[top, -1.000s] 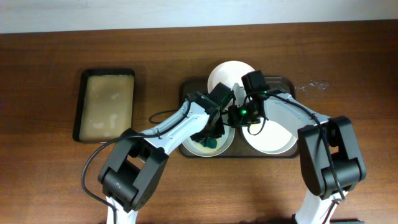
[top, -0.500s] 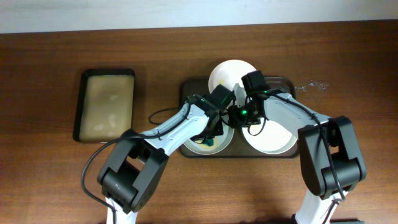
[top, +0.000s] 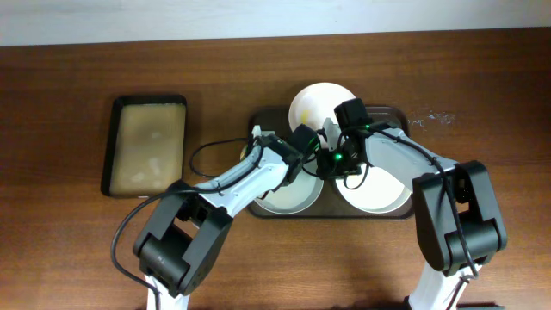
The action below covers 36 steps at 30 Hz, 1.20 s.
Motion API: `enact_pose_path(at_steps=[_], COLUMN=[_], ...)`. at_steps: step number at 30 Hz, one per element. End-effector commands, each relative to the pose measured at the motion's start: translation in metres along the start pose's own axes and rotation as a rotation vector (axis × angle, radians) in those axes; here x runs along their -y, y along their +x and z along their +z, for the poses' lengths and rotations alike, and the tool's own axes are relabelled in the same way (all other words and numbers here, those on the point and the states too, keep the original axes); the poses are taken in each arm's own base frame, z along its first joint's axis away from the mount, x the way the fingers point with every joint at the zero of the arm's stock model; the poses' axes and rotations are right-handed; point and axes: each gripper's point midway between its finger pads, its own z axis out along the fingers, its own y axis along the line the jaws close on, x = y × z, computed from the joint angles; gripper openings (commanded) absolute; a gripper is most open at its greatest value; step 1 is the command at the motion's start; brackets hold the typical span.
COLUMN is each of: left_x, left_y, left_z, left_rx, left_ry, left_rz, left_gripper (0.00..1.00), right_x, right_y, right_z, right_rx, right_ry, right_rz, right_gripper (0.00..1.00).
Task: Clean dirty plates on tray and stack at the side
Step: 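Scrub the light blue plate with the sponge while right gripper holds it, then lift the light blue plate with the right gripper and place it right of tray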
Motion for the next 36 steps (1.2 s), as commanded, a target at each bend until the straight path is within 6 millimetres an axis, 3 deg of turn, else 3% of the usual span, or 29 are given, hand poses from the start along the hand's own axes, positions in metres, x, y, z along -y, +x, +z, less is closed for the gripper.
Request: enact_pose_path(at_steps=[1, 3, 5, 12, 14, 16, 21, 25, 27, 32, 34, 36], left_x=[0.022, 0.053, 0.07, 0.074, 0.059, 0.032, -0.029, -0.037, -0.036, -0.029, -0.04, -0.051], left_y=[-0.029, -0.021, -0.007, 0.028, 0.024, 0.016, -0.004, -0.005, -0.008, -0.045, -0.061, -0.068], left_z=[-0.04, -0.051, -0.052, 0.001, 0.015, 0.025, 0.03, 0.031, 0.023, -0.043, -0.079, -0.1], left_rx=[0.023, -0.056, -0.125, -0.24, -0.206, -0.144, -0.031, -0.064, -0.103, -0.114, -0.073, -0.046], left_ry=[0.214, 0.388, 0.466, 0.345, 0.253, 0.11, -0.171, -0.163, -0.109, 0.218, 0.335, 0.407], left_rz=[-0.082, -0.086, -0.071, -0.022, -0.02, -0.007, 0.035, 0.01, -0.023, -0.193, -0.254, -0.246], left_gripper=[0.0, 0.0, 0.0, 0.0, 0.0, 0.0, 0.0, 0.0, 0.0, 0.0, 0.0, 0.0], right_x=[0.002, 0.002, 0.001, 0.003, 0.003, 0.003, -0.001, -0.005, -0.009, -0.02, -0.02, -0.025], right_y=[0.005, 0.005, 0.005, 0.007, 0.007, 0.008, 0.004, -0.002, -0.006, -0.018, -0.023, -0.028], right_z=[0.004, 0.003, 0.003, 0.002, 0.002, 0.002, -0.007, -0.018, -0.025, -0.053, -0.068, -0.082], right_rx=[-0.022, -0.022, -0.02, -0.03, -0.03, -0.032, -0.006, 0.013, 0.021, 0.051, 0.066, 0.08], right_ry=[0.018, 0.018, 0.018, 0.023, 0.023, 0.024, 0.023, 0.028, 0.027, 0.039, 0.075, 0.082], right_rz=[-0.011, -0.011, -0.012, -0.007, -0.007, -0.006, -0.016, -0.024, -0.027, -0.039, -0.043, -0.049], right_gripper=[0.04, 0.04, 0.04, 0.04, 0.04, 0.04, 0.04, 0.04, 0.04, 0.04, 0.04, 0.04])
